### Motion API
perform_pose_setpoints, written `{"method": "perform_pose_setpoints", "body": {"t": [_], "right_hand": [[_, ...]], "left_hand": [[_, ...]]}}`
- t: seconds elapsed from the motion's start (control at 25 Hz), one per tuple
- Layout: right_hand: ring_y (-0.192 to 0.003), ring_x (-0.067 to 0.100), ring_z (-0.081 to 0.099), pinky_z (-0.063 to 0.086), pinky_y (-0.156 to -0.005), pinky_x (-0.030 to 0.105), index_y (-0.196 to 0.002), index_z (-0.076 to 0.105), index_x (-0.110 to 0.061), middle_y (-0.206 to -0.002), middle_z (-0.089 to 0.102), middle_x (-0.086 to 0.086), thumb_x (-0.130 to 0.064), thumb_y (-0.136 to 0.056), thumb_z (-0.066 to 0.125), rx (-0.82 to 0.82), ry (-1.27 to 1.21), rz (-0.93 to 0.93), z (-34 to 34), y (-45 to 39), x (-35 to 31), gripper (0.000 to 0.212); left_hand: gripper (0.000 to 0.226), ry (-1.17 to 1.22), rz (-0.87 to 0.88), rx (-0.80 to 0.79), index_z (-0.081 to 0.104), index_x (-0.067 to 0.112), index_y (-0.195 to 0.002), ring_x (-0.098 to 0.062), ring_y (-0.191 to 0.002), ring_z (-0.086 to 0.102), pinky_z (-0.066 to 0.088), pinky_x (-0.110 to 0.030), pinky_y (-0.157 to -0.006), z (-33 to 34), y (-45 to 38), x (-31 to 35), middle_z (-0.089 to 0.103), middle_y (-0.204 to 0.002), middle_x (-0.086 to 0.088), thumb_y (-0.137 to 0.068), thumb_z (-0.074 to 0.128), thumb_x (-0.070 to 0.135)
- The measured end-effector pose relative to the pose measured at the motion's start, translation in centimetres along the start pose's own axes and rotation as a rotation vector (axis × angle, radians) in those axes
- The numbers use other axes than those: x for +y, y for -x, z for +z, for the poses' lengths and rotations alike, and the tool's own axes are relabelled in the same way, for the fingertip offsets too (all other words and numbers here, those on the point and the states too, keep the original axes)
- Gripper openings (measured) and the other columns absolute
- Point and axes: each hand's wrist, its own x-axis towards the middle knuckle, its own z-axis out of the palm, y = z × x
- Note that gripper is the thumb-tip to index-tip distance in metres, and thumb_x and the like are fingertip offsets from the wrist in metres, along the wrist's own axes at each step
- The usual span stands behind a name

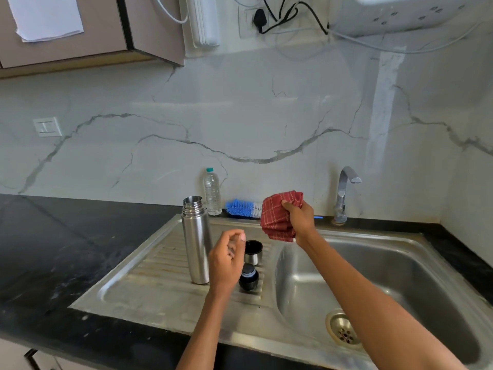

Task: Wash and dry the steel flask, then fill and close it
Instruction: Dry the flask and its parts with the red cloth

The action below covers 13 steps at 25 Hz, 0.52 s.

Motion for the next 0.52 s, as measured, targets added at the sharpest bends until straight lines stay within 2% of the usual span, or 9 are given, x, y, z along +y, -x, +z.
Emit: {"method": "perform_pose_setpoints", "body": {"t": [0.08, 0.16, 0.24, 0.32, 0.44, 0.48, 0.52], "right_hand": [[-0.086, 0.028, 0.074, 0.062, -0.062, 0.038, -0.108, 0.066, -0.016, -0.103, 0.075, 0.012, -0.017, -0.098, 0.065, 0.017, 0.049, 0.002, 0.2, -2.5, 0.4, 0.01], [-0.09, 0.029, 0.073, 0.063, -0.077, 0.047, -0.107, 0.066, -0.017, -0.105, 0.075, 0.012, -0.019, -0.098, 0.065, 0.038, 0.099, 0.018, -0.4, -4.0, 0.9, 0.01], [-0.093, 0.031, 0.073, 0.061, -0.083, 0.048, -0.109, 0.068, -0.012, -0.103, 0.076, 0.012, -0.021, -0.098, 0.063, 0.054, 0.085, 0.067, -1.8, -4.2, 1.1, 0.015], [-0.09, 0.033, 0.074, 0.062, -0.077, 0.044, -0.108, 0.068, -0.008, -0.1, 0.076, 0.014, -0.023, -0.097, 0.063, 0.028, 0.055, 0.13, -4.0, -3.3, 0.9, 0.019], [-0.06, 0.025, 0.071, 0.057, -0.055, 0.03, -0.099, 0.066, -0.002, -0.078, 0.075, 0.015, -0.02, -0.096, 0.061, -0.115, 0.078, 0.236, -8.5, -0.7, -0.6, 0.019], [-0.053, 0.021, 0.068, 0.054, -0.051, 0.026, -0.097, 0.066, -0.001, -0.072, 0.073, 0.012, -0.018, -0.096, 0.06, -0.189, 0.118, 0.273, -10.1, 0.2, -1.3, 0.018], [-0.056, 0.02, 0.068, 0.054, -0.054, 0.026, -0.099, 0.065, -0.002, -0.072, 0.072, 0.01, -0.018, -0.095, 0.061, -0.251, 0.2, 0.317, -12.1, 1.0, -2.3, 0.017]], "left_hand": [[0.03, -0.032, 0.015, -0.014, 0.069, 0.017, -0.108, -0.011, -0.074, 0.066, 0.056, -0.04, -0.059, 0.5, 0.2, -1.0, 0.071, -0.091, 0.012, -0.099, 0.056, 0.042], [0.031, -0.07, 0.049, -0.046, 0.069, 0.017, -0.11, -0.01, -0.073, 0.066, 0.056, -0.038, -0.059, 1.0, 0.4, -1.2, 0.071, -0.092, 0.011, -0.1, 0.055, 0.042], [0.03, -0.088, 0.129, -0.08, 0.069, 0.015, -0.108, -0.009, -0.065, 0.061, 0.053, -0.031, -0.055, 1.6, 0.7, -0.7, 0.069, -0.087, 0.009, -0.099, 0.055, 0.04], [0.028, -0.098, 0.198, -0.089, 0.069, 0.013, -0.107, -0.008, -0.059, 0.056, 0.047, -0.022, -0.053, 2.1, 1.1, 0.1, 0.067, -0.083, 0.009, -0.099, 0.057, 0.036], [0.028, -0.045, 0.207, -0.139, 0.07, 0.013, -0.108, -0.006, -0.059, 0.054, 0.045, -0.021, -0.054, 3.1, 2.0, 1.5, 0.064, -0.086, 0.015, -0.099, 0.056, 0.036], [0.028, -0.039, 0.22, -0.161, 0.07, 0.013, -0.108, -0.005, -0.059, 0.053, 0.046, -0.022, -0.053, 3.6, 2.3, 1.9, 0.062, -0.086, 0.021, -0.099, 0.056, 0.036], [0.028, -0.029, 0.236, -0.189, 0.07, 0.013, -0.107, -0.005, -0.059, 0.053, 0.047, -0.023, -0.052, 4.2, 2.6, 2.6, 0.06, -0.085, 0.024, -0.099, 0.056, 0.035]]}}
